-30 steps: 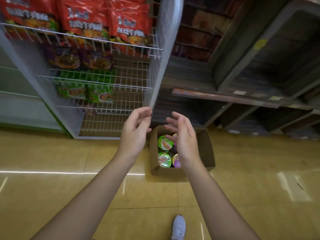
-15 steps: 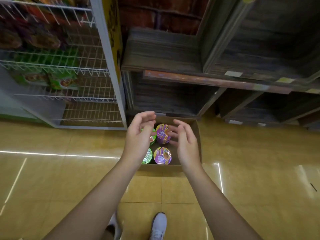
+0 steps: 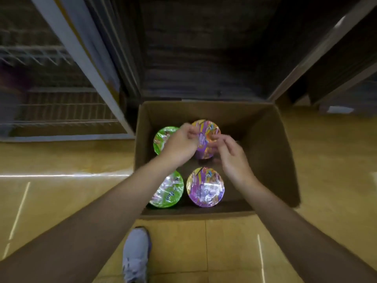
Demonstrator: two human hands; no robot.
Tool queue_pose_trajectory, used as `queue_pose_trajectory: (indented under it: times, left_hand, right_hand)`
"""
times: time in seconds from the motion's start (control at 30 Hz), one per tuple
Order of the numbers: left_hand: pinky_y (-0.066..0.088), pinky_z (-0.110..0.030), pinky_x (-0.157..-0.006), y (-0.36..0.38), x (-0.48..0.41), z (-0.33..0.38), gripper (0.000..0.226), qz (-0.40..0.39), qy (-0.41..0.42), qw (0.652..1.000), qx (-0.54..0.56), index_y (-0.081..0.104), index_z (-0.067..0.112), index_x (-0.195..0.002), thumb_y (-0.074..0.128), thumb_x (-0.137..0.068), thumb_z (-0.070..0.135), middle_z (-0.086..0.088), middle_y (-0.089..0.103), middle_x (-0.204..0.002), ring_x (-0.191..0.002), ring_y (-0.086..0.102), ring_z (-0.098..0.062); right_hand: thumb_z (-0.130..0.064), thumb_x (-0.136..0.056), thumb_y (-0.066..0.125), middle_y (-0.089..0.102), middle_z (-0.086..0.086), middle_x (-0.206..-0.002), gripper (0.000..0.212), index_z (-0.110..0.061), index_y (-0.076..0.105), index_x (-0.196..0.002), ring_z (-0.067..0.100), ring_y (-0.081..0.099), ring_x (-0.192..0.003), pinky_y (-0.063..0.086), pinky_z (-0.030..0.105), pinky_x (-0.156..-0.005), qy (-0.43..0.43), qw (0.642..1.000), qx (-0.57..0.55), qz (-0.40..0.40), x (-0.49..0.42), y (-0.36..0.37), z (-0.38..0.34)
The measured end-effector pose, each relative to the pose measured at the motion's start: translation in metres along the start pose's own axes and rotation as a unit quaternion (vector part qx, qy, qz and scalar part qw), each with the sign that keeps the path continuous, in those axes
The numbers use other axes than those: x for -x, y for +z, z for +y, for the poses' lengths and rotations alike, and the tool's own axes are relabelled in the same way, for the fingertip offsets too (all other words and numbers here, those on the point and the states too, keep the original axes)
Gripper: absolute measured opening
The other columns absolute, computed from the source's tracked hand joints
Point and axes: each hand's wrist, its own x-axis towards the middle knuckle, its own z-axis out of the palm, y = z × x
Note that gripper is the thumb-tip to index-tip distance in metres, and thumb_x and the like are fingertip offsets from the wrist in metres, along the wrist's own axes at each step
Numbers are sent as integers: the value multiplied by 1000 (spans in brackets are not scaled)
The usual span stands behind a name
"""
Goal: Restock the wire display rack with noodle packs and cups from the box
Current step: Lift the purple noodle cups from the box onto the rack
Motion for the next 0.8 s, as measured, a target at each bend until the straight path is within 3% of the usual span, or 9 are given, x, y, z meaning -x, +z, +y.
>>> queue_pose_trajectory:
  times: [0.13,0.23,0.33,0.43,0.5,0.6,0.7,0.8]
  left_hand:
    - [42,-26,-65,31,-59,-54,10,-103,19,981,-163,58,21,-93,54,-92,13,2,58,-79,-74,54,-14]
    - [37,-29,-60,50,-80,-89,20,-173,6,950,-259,63,11,-81,52,-94,21,-5,56,-74,-75,53,-21]
    - [32,-29,-54,67,-96,-118,34,-191,-52,934,-299,47,13,-65,49,-95,26,-5,46,-67,-58,42,-18]
    - [33,-26,-52,81,-107,-131,25,-130,-127,965,-189,47,11,-72,46,-97,16,-9,50,-74,-60,44,-16]
    - [38,-25,-56,91,-112,-136,25,-107,-161,975,-111,47,10,-73,44,-97,12,-9,50,-72,-62,48,-19]
    - [51,-34,-83,102,-118,-142,21,-93,-182,978,-37,48,12,-76,44,-97,11,-10,55,-82,-87,58,-28]
    - [49,-36,-92,106,-125,-145,22,-76,-181,980,3,46,14,-76,44,-97,9,-6,54,-81,-87,55,-25]
    - [48,-32,-77,109,-127,-147,21,-63,-175,983,5,47,15,-75,47,-95,10,-4,52,-78,-74,51,-18]
  right_hand:
    - [-15,-105,38,68,0,-98,27,-10,62,-117,2,63,-80,50,9,-67,14,997,76,-15,-59,-6,73]
    - [-11,-104,38,66,8,-99,28,-1,63,-112,3,60,-77,46,6,-60,52,986,133,-81,-83,-6,113]
    - [-16,-103,41,65,1,-93,25,-10,65,-102,6,59,-78,45,9,-56,80,971,200,-102,-101,-5,145]
    - [-22,-101,46,67,12,-90,24,-9,64,-92,21,62,-79,45,27,-63,148,967,202,-50,-121,-5,160]
    - [-22,-99,51,63,12,-80,26,-5,60,-82,23,61,-68,45,32,-61,186,960,206,-33,-136,-3,163]
    - [-19,-100,50,62,10,-76,30,-9,54,-72,24,63,-66,53,35,-61,197,945,262,7,-156,-1,171]
    - [-24,-100,51,67,13,-100,19,-8,58,-96,28,67,-82,55,31,-58,200,951,234,-10,-171,5,185]
    - [-25,-99,55,63,11,-108,23,-10,51,-115,26,67,-78,53,27,-39,218,958,185,2,-179,11,195]
